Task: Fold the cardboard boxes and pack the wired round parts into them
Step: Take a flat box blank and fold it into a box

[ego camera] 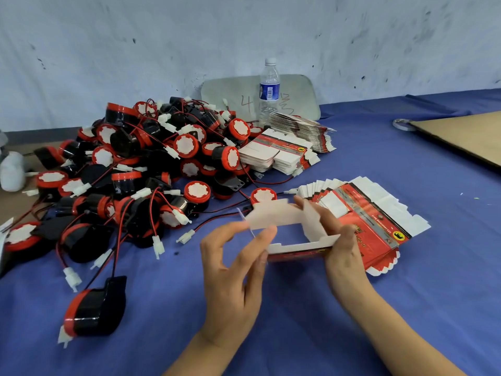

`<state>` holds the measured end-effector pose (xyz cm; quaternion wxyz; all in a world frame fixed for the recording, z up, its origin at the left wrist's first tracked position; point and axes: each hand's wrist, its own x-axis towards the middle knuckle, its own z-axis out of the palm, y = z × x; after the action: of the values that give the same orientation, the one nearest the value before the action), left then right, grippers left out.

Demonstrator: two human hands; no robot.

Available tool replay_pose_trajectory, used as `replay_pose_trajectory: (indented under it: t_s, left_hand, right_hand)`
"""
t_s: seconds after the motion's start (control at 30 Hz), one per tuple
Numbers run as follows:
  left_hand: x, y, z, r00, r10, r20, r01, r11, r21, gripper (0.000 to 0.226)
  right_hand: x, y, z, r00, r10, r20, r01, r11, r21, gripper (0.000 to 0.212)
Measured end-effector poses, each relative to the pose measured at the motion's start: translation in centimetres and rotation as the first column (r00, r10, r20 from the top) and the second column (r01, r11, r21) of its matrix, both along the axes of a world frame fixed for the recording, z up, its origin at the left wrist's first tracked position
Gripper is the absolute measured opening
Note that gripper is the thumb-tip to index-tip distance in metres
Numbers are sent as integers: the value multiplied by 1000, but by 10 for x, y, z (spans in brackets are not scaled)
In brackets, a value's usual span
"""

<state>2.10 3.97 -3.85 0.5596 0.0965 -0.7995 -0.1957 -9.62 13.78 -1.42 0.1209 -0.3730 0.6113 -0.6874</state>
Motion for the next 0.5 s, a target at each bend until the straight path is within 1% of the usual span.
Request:
replay_pose_trajectory:
  t_s: [0.03,0.07,0.1,0.17,0.23,0.3,0.33,0.4,0.5]
  left_hand:
    - [-1,0,0,999,-38,7,38,999,39,25]
    - [-1,0,-1,995,-95,8,94,992,89,24]
    - [-2,0,0,987,-158,2,156,977,142,23]
    - [-2,0,2,968,-251,-14,246,936,253,24]
    - [-1,-1,4,965,-263,-10,249,900,359,27]
    - [0,-2,5,972,-235,5,213,890,403,29]
    - [0,-2,5,973,-232,10,208,888,410,30]
    - [0,0,6,968,-249,18,217,877,429,30]
    - [0,4,7,961,-275,8,238,844,480,36]
  right_hand:
    - [0,0,-1,1000,-20,7,20,1000,-6,54]
    - [1,0,-1,1000,-20,19,21,1000,-5,52]
    - [2,-1,-2,1000,-1,30,1,1000,9,53]
    - [2,-4,-6,999,30,36,-31,999,28,64]
    - [0,-6,-11,997,66,48,-66,998,6,76]
    - [-2,-7,-13,997,78,16,-78,997,25,96]
    - [-2,-7,-13,998,62,-6,-62,998,32,102]
    - [-2,-8,-13,999,25,-36,-24,999,23,100]
    - [-2,-6,-13,1000,10,-14,-10,1000,-7,96]
